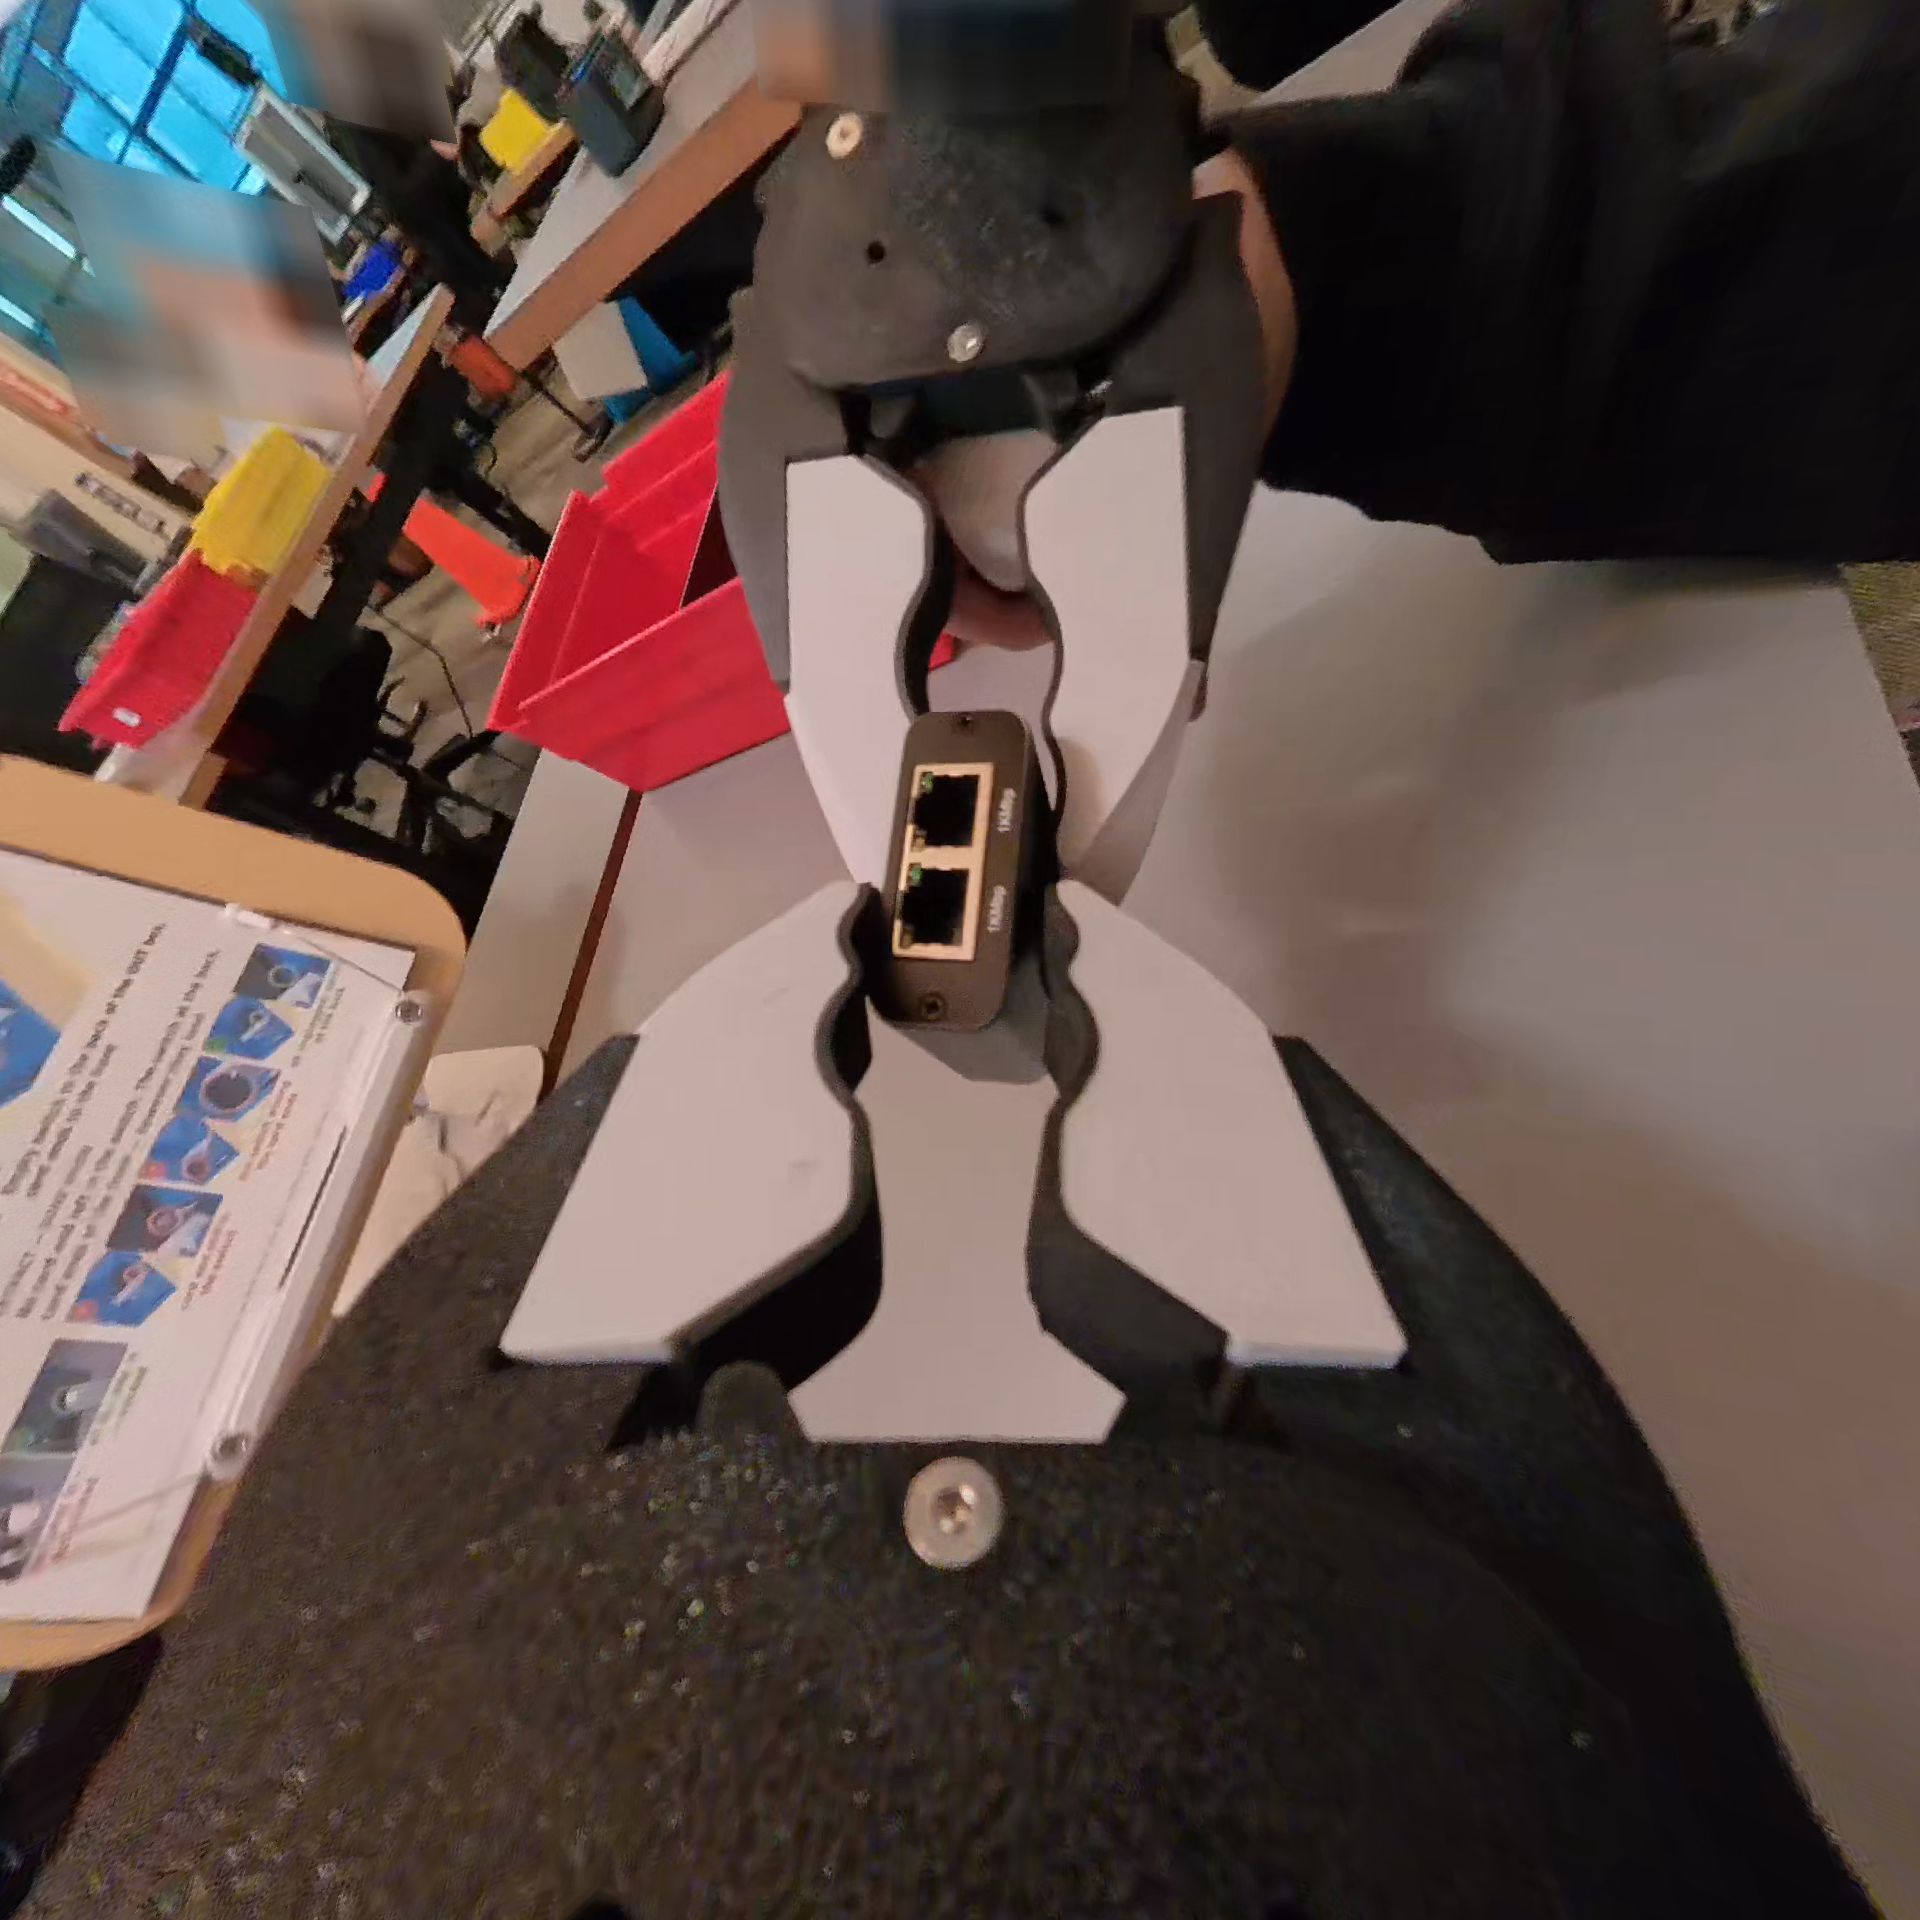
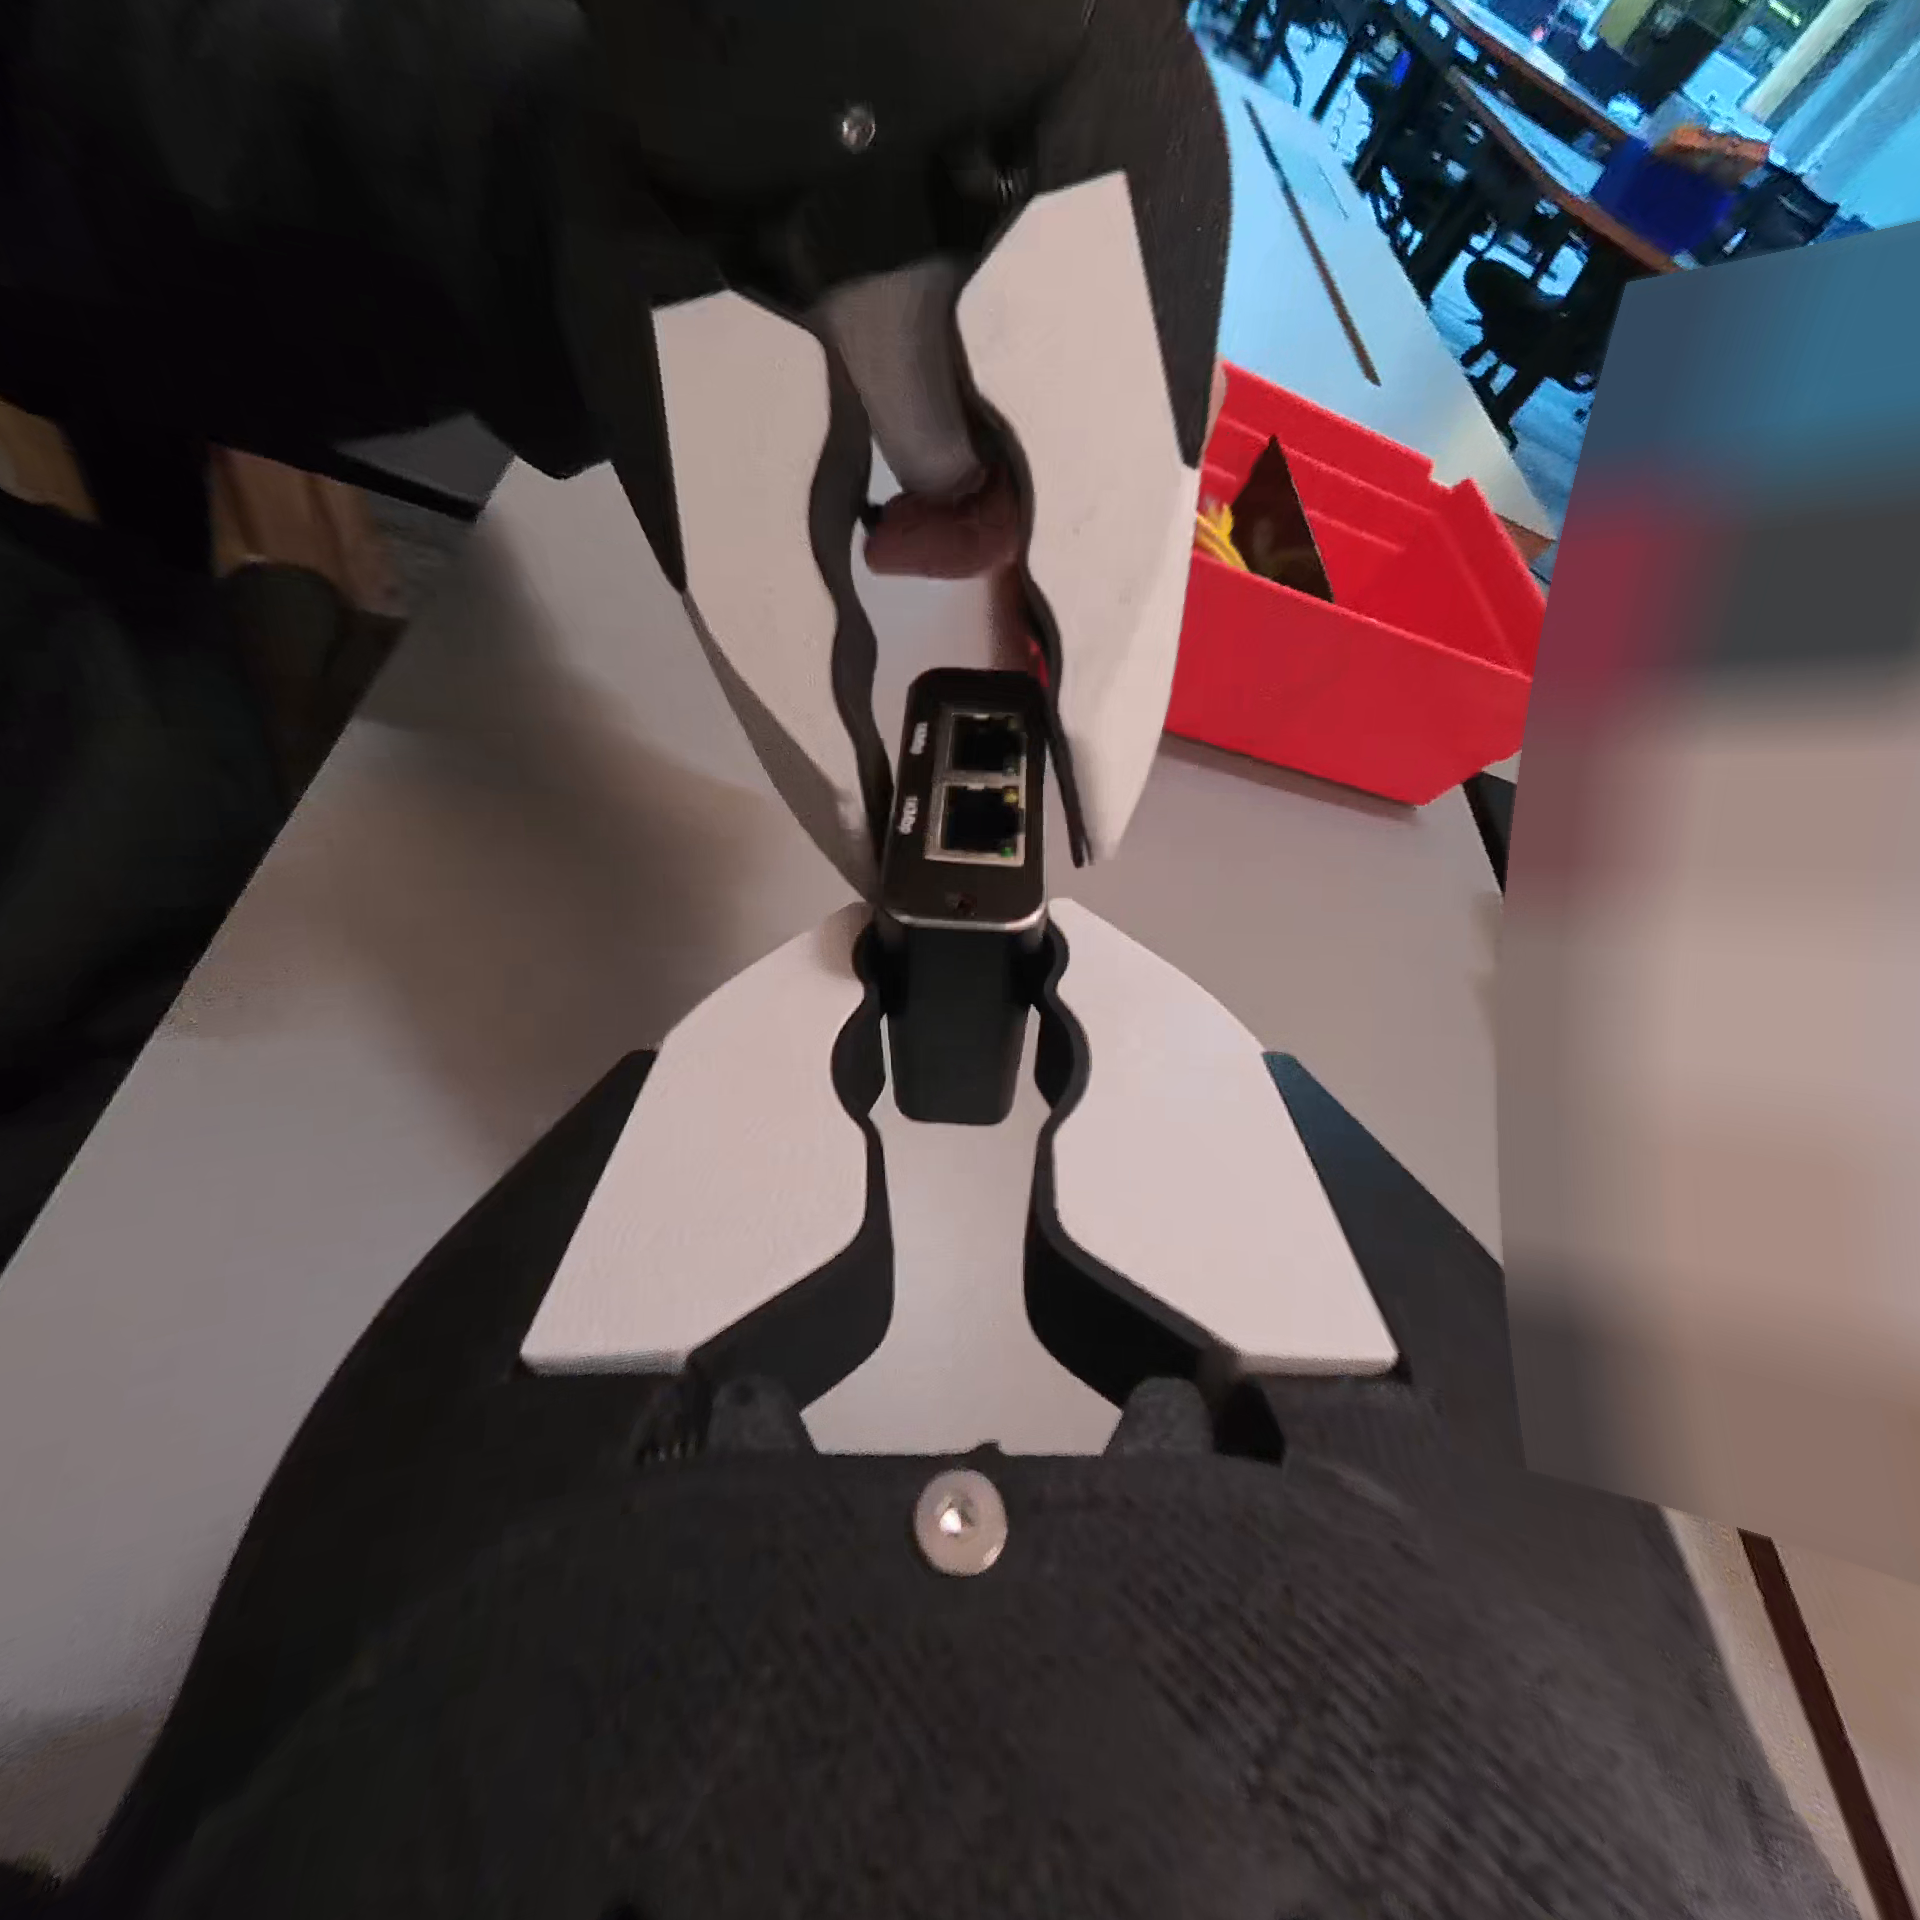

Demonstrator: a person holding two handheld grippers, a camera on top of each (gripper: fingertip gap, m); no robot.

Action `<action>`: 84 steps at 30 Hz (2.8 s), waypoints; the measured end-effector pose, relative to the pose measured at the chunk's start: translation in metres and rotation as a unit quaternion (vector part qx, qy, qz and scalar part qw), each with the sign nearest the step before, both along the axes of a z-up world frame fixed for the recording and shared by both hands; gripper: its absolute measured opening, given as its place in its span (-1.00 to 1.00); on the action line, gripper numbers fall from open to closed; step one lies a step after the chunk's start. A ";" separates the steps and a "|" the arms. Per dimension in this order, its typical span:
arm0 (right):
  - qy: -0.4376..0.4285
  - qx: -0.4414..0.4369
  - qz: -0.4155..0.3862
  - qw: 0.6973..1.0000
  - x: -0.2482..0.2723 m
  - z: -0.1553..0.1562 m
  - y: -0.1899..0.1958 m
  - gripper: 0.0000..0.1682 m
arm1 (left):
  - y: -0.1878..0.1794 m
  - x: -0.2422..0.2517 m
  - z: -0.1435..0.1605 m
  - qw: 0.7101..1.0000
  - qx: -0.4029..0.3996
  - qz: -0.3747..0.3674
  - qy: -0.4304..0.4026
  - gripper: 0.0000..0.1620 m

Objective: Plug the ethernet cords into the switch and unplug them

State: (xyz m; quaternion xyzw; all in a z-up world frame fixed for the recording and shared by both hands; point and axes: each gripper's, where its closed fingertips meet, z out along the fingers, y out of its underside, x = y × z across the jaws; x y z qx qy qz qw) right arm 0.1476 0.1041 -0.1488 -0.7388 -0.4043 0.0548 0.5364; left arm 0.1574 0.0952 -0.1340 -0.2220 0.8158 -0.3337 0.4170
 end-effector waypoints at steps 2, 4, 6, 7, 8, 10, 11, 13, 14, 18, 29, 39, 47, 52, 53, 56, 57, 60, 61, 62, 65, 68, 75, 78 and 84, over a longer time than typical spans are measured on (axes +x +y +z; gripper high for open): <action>-0.007 0.009 -0.012 1.000 0.004 0.001 0.002 -0.70 | 0.003 0.003 -0.002 0.999 -0.031 0.025 0.019 -0.66; 0.005 0.022 -0.026 0.999 0.009 0.006 0.003 -0.70 | 0.006 0.006 0.000 0.994 -0.095 0.047 0.031 -0.67; 0.034 0.049 -0.060 0.996 0.019 0.015 0.010 -0.62 | 0.013 0.011 0.008 0.981 -0.178 0.071 0.018 -0.68; 0.051 0.069 -0.077 0.993 0.023 0.022 0.013 -0.58 | 0.018 0.013 0.013 0.969 -0.234 0.082 0.014 -0.69; 0.069 0.104 -0.105 0.987 0.030 0.032 0.019 -0.46 | 0.026 0.015 0.021 0.948 -0.303 0.099 0.008 -0.69; 0.098 0.169 -0.154 0.969 0.041 0.048 0.028 -0.18 | 0.047 0.020 0.034 0.871 -0.471 0.138 -0.001 -0.69; 0.099 0.187 -0.163 0.964 0.041 0.051 0.032 -0.09 | 0.055 0.021 0.037 0.823 -0.550 0.142 0.003 -0.69; 0.067 0.211 -0.187 0.957 0.041 0.048 0.040 -0.03 | 0.065 0.021 0.040 0.736 -0.663 0.136 0.011 -0.69; 0.045 0.216 -0.191 0.956 0.039 0.043 0.044 -0.03 | 0.066 0.021 0.038 0.708 -0.694 0.132 0.018 -0.70; -0.008 0.286 -0.192 0.939 0.031 0.046 0.046 -0.10 | 0.057 0.021 0.035 0.615 -0.782 0.087 0.060 -0.70; 0.075 0.278 -0.114 0.951 0.029 0.050 0.029 -0.26 | 0.036 0.016 0.032 0.624 -0.767 0.050 0.138 -0.70; 0.112 0.244 -0.095 0.958 0.025 0.047 0.028 -0.25 | 0.031 0.011 0.024 0.632 -0.753 0.045 0.181 -0.70; 0.103 0.266 -0.068 0.956 0.016 0.050 0.024 -0.25 | 0.025 0.010 0.022 0.634 -0.745 0.045 0.201 -0.70; 0.113 0.271 -0.065 0.954 0.016 0.051 0.023 -0.25 | 0.024 0.011 0.022 0.627 -0.749 0.047 0.206 -0.70; 0.116 0.266 -0.068 0.954 0.017 0.050 0.023 -0.25 | 0.024 0.011 0.021 0.630 -0.747 0.051 0.206 -0.70; 0.127 0.237 -0.060 0.961 0.015 0.047 0.022 -0.26 | 0.025 0.011 0.021 0.628 -0.748 0.052 0.208 -0.70; 0.129 0.237 -0.054 0.961 0.014 0.047 0.020 -0.26 | 0.024 0.010 0.021 0.626 -0.750 0.049 0.209 -0.70; 0.124 0.233 -0.056 0.963 0.015 0.046 0.021 -0.26 | 0.024 0.011 0.021 0.628 -0.749 0.052 0.207 -0.70; 0.125 0.233 -0.056 0.963 0.015 0.046 0.020 -0.26 | 0.024 0.011 0.021 0.627 -0.749 0.051 0.208 -0.70; 0.125 0.235 -0.055 0.962 0.015 0.046 0.020 -0.26 | 0.024 0.011 0.021 0.625 -0.751 0.051 0.208 -0.70; 0.121 0.240 -0.053 0.962 0.015 0.046 0.020 -0.26 | 0.024 0.010 0.020 0.625 -0.750 0.049 0.209 -0.70; 0.105 0.241 -0.049 0.963 0.014 0.043 0.020 -0.25 | 0.026 0.010 0.022 0.619 -0.756 0.047 0.207 -0.70; 0.116 0.247 -0.048 0.961 0.013 0.043 0.021 -0.24 | 0.027 0.007 0.027 0.622 -0.756 0.047 0.198 -0.70; 0.116 0.253 -0.059 0.959 0.013 0.045 0.024 -0.24 | 0.029 0.007 0.026 0.625 -0.755 0.053 0.191 -0.70; 0.132 0.212 -0.058 0.967 0.012 0.040 0.025 -0.24 | 0.030 0.006 0.023 0.615 -0.764 0.042 0.191 -0.70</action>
